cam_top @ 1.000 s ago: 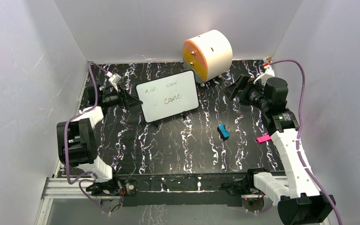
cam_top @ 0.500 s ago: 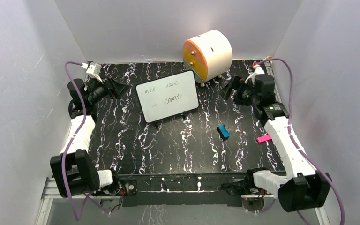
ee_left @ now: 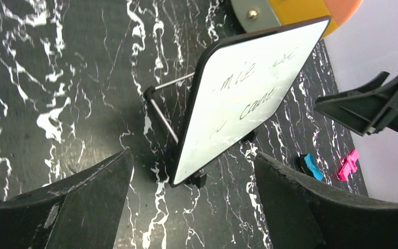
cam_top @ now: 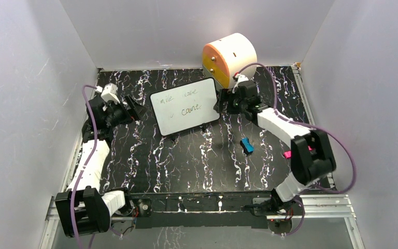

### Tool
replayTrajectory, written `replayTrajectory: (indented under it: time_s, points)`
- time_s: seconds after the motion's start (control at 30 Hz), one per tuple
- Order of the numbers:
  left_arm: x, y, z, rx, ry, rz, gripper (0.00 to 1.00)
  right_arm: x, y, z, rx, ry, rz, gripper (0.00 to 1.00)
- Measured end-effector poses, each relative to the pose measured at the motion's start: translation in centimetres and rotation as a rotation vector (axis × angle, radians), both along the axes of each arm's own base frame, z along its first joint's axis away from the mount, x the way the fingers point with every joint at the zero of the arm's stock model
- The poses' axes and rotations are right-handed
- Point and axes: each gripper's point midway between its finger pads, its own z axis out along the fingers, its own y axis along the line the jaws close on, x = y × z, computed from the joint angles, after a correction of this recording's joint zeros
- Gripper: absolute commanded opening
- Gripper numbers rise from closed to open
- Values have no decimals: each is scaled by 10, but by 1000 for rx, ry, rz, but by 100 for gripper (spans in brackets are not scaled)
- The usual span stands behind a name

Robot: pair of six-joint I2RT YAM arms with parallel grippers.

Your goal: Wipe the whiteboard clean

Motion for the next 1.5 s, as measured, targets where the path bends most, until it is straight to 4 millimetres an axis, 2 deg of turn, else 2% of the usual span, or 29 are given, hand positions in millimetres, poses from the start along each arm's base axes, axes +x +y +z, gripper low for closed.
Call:
replayTrajectory:
  time_s: [0.1, 0.17, 0.3, 0.53, 0.73, 0.9, 1.1, 1.33, 1.5]
  points:
    - [-7, -1, -16, -14, 54, 11, 80, 15, 16, -19, -17, -4, 31, 83]
    - [-8, -3, -21, -19, 73, 13, 76, 26, 27, -23, -22, -23, 50, 82]
    - [-8, -7, -24, -26, 85, 2, 70, 47, 42, -18, -21, -94, 66, 81]
    - [-9, -11, -36, -43, 119, -5, 70, 72, 44, -12, -44, -175, 46, 82]
    - [-5, -15, -41, -78, 133, -17, 70, 66, 59, -19, -23, -170, 157, 78]
    - [-2, -18, -43, -106, 127, -25, 69, 60, 68, -16, 14, -169, 227, 74]
    - [-4, -22, -52, -134, 132, -30, 53, 50, 72, -7, 39, -178, 269, 67]
    - [-3, -20, -56, -131, 135, -15, 46, 43, 77, -4, 59, -178, 307, 59]
    - [-1, -15, -58, -106, 141, 9, 48, 46, 69, -8, 36, -175, 230, 77]
